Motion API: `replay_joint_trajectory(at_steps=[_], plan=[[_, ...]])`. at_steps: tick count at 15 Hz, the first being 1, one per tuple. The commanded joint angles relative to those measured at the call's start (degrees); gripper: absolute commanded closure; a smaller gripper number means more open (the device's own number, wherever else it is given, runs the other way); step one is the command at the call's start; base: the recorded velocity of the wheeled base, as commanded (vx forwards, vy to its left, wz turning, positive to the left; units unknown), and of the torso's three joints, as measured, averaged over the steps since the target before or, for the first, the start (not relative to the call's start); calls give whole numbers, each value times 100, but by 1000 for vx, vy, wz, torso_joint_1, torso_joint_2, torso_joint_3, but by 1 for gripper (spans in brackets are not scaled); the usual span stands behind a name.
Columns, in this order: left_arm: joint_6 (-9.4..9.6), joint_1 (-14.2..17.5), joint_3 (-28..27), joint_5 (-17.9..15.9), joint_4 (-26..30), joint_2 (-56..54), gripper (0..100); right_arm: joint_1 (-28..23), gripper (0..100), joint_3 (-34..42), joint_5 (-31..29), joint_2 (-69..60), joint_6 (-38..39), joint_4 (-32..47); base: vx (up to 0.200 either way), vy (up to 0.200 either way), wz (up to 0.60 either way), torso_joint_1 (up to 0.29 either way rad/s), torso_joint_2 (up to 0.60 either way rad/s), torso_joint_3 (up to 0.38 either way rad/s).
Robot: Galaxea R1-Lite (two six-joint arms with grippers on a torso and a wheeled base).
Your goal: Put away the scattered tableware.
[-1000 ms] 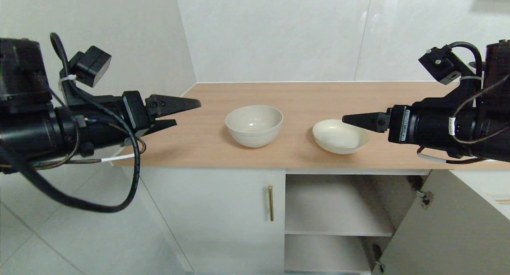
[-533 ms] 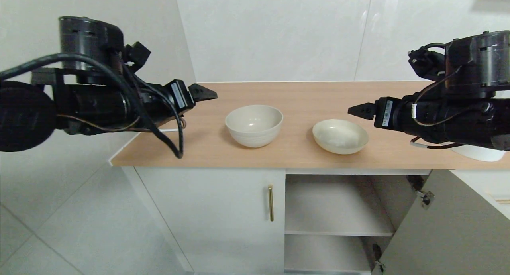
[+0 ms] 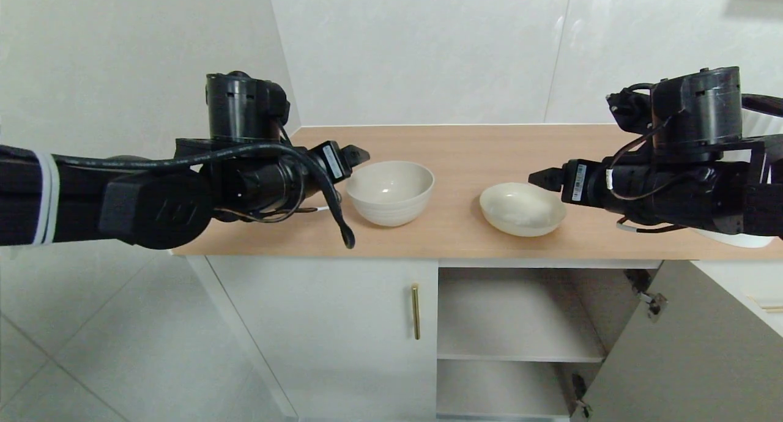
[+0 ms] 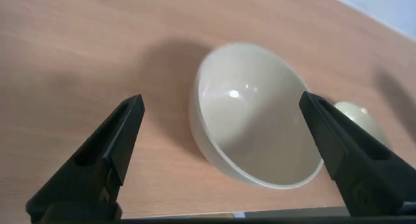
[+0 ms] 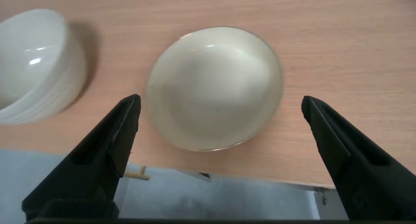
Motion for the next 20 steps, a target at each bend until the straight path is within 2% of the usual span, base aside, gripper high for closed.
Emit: replay_joint_trajectory(at_steps=[1,10,11,18,20], plan=[[6,-41,3,-14,7,216,0,3,0,-2,-8,59,-3,-1,0,0,0,0,0,0],[6,-93,-24,-14,-1,497,0,3,0,33,-26,42,-3,-1,0,0,0,0,0,0],[6,-120,-24,-14,-1,480,100,3,0,33,-26,33,-3,7,0,0,0,0,0,0],[-3,-129,196,-32,25,23,100,3,0,6,-17,-11,-11,51,0,0,0,0,0,0],[-11,-129,319,-243,25,-162,100,-15,0,-2,-17,59,-11,60,0,0,0,0,0,0]])
